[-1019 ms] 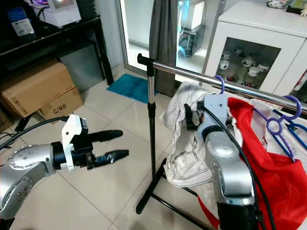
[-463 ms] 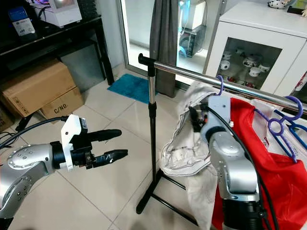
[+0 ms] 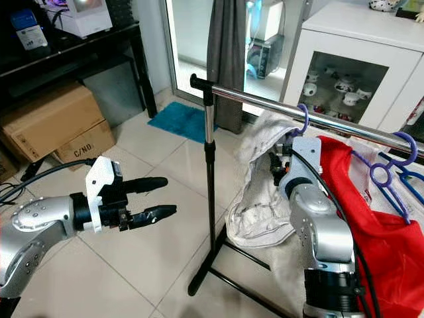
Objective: Hang hanger
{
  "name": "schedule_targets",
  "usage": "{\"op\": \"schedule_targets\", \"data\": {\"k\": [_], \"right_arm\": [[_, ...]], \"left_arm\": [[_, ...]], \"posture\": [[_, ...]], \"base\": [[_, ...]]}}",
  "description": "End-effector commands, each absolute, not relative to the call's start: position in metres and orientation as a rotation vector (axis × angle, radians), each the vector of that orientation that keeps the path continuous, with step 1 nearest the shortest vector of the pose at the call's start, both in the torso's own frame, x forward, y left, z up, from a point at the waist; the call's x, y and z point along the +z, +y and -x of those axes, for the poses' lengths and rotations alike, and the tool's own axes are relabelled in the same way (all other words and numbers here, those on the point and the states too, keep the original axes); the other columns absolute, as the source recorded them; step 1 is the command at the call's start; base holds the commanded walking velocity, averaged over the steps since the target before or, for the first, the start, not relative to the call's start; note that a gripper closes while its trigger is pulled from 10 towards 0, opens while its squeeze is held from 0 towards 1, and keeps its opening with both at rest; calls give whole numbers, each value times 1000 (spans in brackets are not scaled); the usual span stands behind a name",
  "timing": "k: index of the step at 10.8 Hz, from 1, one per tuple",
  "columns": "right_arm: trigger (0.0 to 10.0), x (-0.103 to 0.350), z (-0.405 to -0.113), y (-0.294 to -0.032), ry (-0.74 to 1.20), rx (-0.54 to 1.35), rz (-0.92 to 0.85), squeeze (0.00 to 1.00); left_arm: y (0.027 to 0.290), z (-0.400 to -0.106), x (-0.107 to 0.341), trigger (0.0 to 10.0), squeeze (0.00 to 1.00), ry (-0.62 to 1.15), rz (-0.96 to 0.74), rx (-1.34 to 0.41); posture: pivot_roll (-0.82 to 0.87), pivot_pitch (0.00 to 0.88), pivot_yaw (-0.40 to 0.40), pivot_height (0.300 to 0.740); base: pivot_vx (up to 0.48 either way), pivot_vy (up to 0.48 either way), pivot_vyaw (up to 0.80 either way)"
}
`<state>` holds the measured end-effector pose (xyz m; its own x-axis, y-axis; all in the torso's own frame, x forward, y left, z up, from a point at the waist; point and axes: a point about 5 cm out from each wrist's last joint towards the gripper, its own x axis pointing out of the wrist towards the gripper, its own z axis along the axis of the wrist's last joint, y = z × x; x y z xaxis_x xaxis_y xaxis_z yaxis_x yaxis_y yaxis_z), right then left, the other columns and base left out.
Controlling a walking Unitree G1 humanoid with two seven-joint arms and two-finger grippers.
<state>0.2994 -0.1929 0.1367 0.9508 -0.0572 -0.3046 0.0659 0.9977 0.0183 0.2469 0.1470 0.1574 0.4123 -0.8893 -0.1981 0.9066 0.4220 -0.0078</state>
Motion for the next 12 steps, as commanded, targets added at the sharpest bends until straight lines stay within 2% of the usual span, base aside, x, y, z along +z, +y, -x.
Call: {"op": "schedule_targets", "data": {"k": [1, 5, 9, 11, 12], "right_arm": [[0, 145, -305, -192, 272, -63, -25, 0], [0, 151, -309, -189, 232, -52, -18, 0], [0, 154, -309, -188, 209, -32, -11, 0], [0, 161, -309, -188, 170, -24, -34, 0], [0, 167, -309, -189, 140, -31, -44, 0]], "left_arm": [[149, -248, 158, 10000, 302, 183, -132, -1132], [149, -250, 158, 10000, 278, 179, -136, -1130], [147, -251, 158, 10000, 173, 173, -132, -1136], [147, -252, 158, 10000, 90, 163, -130, -1123], [148, -254, 158, 10000, 0, 156, -128, -1092]], "posture": [[-64, 0, 56, 740], [-60, 0, 57, 740], [-65, 0, 60, 740], [-61, 0, 57, 740], [-59, 0, 57, 740]], "base": [[0, 0, 0], [0, 0, 0], [0, 0, 0], [0, 0, 0], [0, 0, 0]]}}
